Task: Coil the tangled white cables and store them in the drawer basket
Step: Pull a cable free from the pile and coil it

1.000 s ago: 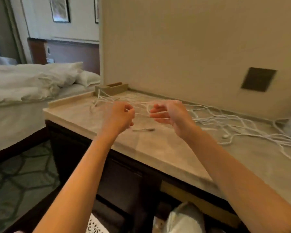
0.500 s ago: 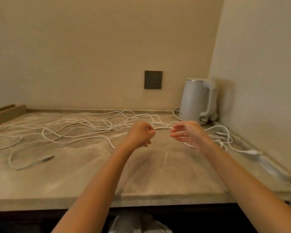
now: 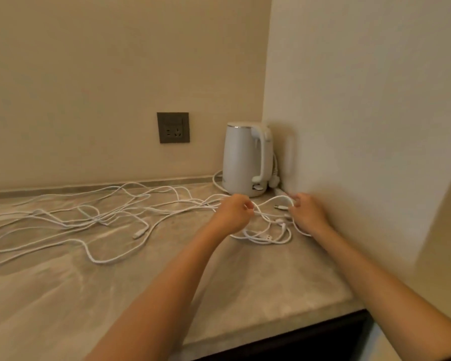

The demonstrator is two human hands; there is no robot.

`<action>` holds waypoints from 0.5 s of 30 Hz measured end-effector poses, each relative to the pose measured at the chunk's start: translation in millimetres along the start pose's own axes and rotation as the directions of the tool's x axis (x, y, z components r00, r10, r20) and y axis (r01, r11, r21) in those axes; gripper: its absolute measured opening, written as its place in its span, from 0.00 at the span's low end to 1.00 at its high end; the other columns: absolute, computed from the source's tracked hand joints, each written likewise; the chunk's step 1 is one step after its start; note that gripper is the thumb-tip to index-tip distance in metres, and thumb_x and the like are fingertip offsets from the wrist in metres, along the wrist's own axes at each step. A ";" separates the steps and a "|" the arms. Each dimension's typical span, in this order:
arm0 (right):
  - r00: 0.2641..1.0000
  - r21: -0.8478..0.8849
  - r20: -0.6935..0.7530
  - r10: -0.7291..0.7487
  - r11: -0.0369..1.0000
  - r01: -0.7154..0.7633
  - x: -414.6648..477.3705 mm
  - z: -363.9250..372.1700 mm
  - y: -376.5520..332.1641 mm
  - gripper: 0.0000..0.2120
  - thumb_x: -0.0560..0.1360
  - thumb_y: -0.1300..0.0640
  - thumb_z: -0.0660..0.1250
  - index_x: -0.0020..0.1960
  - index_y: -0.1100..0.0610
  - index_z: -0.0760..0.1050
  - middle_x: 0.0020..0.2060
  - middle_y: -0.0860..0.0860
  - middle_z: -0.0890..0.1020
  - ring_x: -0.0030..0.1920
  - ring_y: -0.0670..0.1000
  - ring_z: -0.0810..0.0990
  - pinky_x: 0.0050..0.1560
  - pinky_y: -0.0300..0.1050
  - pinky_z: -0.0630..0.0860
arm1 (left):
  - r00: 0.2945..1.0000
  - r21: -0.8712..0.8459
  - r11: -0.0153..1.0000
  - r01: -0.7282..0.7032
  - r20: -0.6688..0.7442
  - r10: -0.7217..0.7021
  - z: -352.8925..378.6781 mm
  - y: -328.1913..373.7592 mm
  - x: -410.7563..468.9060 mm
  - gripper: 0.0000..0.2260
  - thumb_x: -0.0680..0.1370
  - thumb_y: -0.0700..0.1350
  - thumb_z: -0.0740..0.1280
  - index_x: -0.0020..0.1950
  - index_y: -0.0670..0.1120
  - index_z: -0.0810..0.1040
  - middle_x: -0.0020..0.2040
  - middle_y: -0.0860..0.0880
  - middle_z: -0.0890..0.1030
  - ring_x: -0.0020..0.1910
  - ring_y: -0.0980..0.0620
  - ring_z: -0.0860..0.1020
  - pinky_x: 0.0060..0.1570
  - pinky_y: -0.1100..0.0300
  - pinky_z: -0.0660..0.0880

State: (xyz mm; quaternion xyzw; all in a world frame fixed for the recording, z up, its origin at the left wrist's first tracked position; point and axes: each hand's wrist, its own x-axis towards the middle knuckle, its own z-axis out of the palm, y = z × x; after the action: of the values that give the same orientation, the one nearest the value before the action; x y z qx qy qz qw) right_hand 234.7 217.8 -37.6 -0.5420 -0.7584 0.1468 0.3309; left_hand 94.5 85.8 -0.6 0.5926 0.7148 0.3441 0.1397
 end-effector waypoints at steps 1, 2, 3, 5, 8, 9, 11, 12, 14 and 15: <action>0.999 0.023 0.048 0.010 1.000 -0.011 2.1 0.7 -0.3 0.14 0.73 0.64 0.66 0.58 0.63 0.77 0.50 0.60 0.82 0.53 0.60 0.79 0.52 0.48 0.74 | 1.000 0.004 1.000 -0.003 -0.003 0.003 2.0 0.0 4.3 0.11 0.78 0.40 0.62 0.57 0.40 0.78 0.55 0.41 0.79 0.53 0.44 0.78 0.54 0.52 0.76; 0.997 0.077 0.079 0.017 0.997 -0.023 5.7 2.4 0.1 0.12 0.72 0.65 0.66 0.55 0.64 0.79 0.43 0.58 0.83 0.48 0.58 0.81 0.48 0.46 0.75 | 1.000 0.012 1.000 -0.004 -0.005 0.004 4.1 0.7 8.6 0.11 0.78 0.40 0.62 0.57 0.40 0.78 0.56 0.41 0.79 0.53 0.43 0.78 0.54 0.53 0.76; 0.995 0.151 0.094 0.031 0.987 -0.045 6.6 2.9 -2.8 0.09 0.72 0.67 0.66 0.51 0.64 0.80 0.35 0.54 0.82 0.41 0.53 0.81 0.43 0.43 0.76 | 1.000 0.021 1.000 -0.009 -0.014 0.009 5.3 0.4 11.7 0.11 0.78 0.40 0.61 0.58 0.40 0.78 0.56 0.41 0.79 0.53 0.43 0.78 0.53 0.54 0.76; 0.997 0.307 0.071 0.034 0.950 -0.054 10.0 4.1 -10.1 0.05 0.73 0.67 0.66 0.43 0.62 0.81 0.25 0.48 0.79 0.31 0.46 0.78 0.39 0.40 0.78 | 0.999 0.027 0.999 -0.017 -0.046 0.018 7.3 -2.4 18.5 0.12 0.78 0.38 0.61 0.60 0.39 0.76 0.58 0.41 0.78 0.54 0.42 0.77 0.54 0.54 0.74; 0.989 0.533 0.100 -0.105 0.845 0.036 10.8 1.2 -26.1 0.07 0.76 0.67 0.64 0.47 0.66 0.80 0.27 0.53 0.77 0.25 0.42 0.75 0.36 0.37 0.77 | 0.979 0.074 0.996 -0.054 -0.194 0.067 7.4 -9.5 25.7 0.16 0.78 0.35 0.59 0.66 0.39 0.70 0.64 0.40 0.72 0.61 0.43 0.72 0.60 0.56 0.67; 0.976 0.588 0.131 -0.177 0.806 0.067 7.5 -2.1 -34.2 0.08 0.77 0.68 0.63 0.50 0.68 0.79 0.28 0.54 0.77 0.23 0.40 0.73 0.32 0.32 0.73 | 0.961 0.104 0.990 -0.094 -0.249 0.117 5.9 -11.8 26.7 0.18 0.78 0.34 0.59 0.68 0.39 0.66 0.67 0.40 0.69 0.64 0.43 0.69 0.61 0.58 0.64; 0.936 0.653 0.188 -0.297 0.750 0.107 5.0 -6.5 -47.8 0.08 0.78 0.67 0.62 0.51 0.65 0.79 0.27 0.52 0.78 0.24 0.38 0.72 0.30 0.28 0.68 | 0.935 0.171 0.971 -0.169 -0.285 0.213 0.2 -16.7 30.2 0.21 0.79 0.34 0.59 0.72 0.39 0.62 0.69 0.41 0.65 0.68 0.44 0.64 0.64 0.59 0.60; 0.915 0.687 0.212 -0.343 0.718 0.110 5.0 -7.4 -52.6 0.08 0.78 0.65 0.61 0.49 0.64 0.79 0.26 0.50 0.78 0.25 0.39 0.72 0.31 0.28 0.68 | 0.931 0.206 0.960 -0.189 -0.273 0.242 -2.8 -20.0 33.4 0.21 0.79 0.36 0.59 0.72 0.40 0.62 0.69 0.41 0.66 0.69 0.45 0.63 0.65 0.58 0.59; 0.875 0.808 0.264 -0.407 0.588 0.030 6.7 -6.8 -60.8 0.10 0.79 0.65 0.58 0.44 0.63 0.78 0.25 0.48 0.78 0.27 0.41 0.70 0.34 0.29 0.69 | 0.941 0.281 0.945 -0.167 -0.241 0.238 -12.7 -28.0 42.6 0.15 0.80 0.41 0.59 0.67 0.44 0.71 0.63 0.43 0.74 0.66 0.45 0.68 0.64 0.52 0.63; 0.863 0.869 0.284 -0.418 0.493 -0.046 7.4 -6.0 -62.9 0.12 0.80 0.65 0.56 0.43 0.63 0.76 0.25 0.49 0.77 0.27 0.42 0.69 0.34 0.30 0.70 | 0.950 0.281 0.948 -0.151 -0.223 0.217 -17.4 -30.2 45.3 0.12 0.80 0.43 0.59 0.61 0.45 0.76 0.58 0.44 0.77 0.62 0.45 0.71 0.61 0.52 0.65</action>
State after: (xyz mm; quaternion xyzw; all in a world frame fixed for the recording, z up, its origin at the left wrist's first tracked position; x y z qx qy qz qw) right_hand 191.7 200.5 5.9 -0.1684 -0.6971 0.5856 0.3779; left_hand 49.5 121.0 1.5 0.6219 0.7068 0.3310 -0.0640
